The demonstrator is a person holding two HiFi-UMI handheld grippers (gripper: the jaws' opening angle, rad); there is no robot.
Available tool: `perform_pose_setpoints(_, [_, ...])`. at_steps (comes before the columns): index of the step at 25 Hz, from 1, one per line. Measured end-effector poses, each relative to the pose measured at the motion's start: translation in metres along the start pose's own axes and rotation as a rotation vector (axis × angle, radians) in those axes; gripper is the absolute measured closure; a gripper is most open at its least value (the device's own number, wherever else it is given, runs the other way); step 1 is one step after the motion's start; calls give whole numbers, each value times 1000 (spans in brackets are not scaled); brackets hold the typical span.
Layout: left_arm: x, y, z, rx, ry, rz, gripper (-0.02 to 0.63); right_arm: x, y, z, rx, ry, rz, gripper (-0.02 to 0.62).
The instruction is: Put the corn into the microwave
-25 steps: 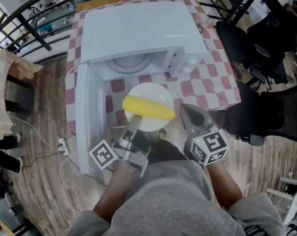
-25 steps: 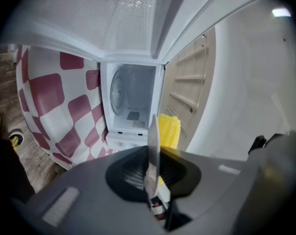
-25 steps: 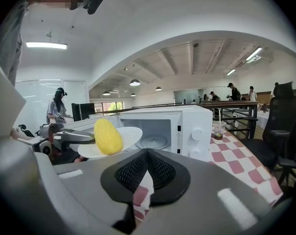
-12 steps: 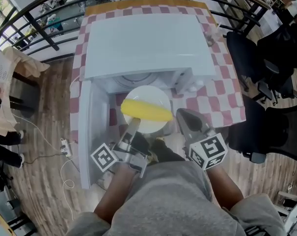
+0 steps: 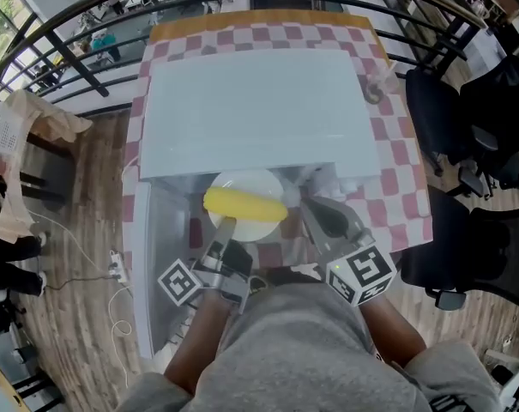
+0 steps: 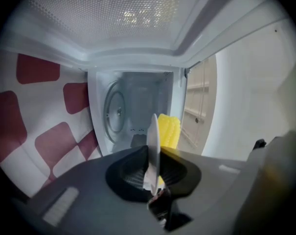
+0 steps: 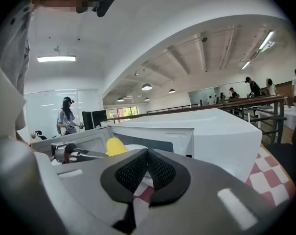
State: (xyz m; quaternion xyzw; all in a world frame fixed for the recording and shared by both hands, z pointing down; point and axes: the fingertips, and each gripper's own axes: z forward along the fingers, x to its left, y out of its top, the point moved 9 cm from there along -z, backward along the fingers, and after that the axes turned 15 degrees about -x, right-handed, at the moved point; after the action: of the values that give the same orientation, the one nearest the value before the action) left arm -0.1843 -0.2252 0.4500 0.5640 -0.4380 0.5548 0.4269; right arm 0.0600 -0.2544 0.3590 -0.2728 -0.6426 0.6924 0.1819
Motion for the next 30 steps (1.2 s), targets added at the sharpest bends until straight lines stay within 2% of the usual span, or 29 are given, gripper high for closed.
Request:
perform_pose_setpoints(4, [16,3,9,-39,29,-17,561,-4,3,10,-1,38,-18,597])
perform_pose_setpoints(9, [33,8,24,-69,45,20,561,-7,1,19,9,83,-4,597])
perform_pose_setpoints(14, [53,13,40,-118,76,-3,561,-7,2,28,12,124,14,597])
perform_pose_setpoints(19, [71,19,58,-144,124,21,561,-3,-2,31,15,176,-1,597])
perform_pose_setpoints(30, [75,26,81,-154,184,29,561,-14,4,35,-5,168,18,597])
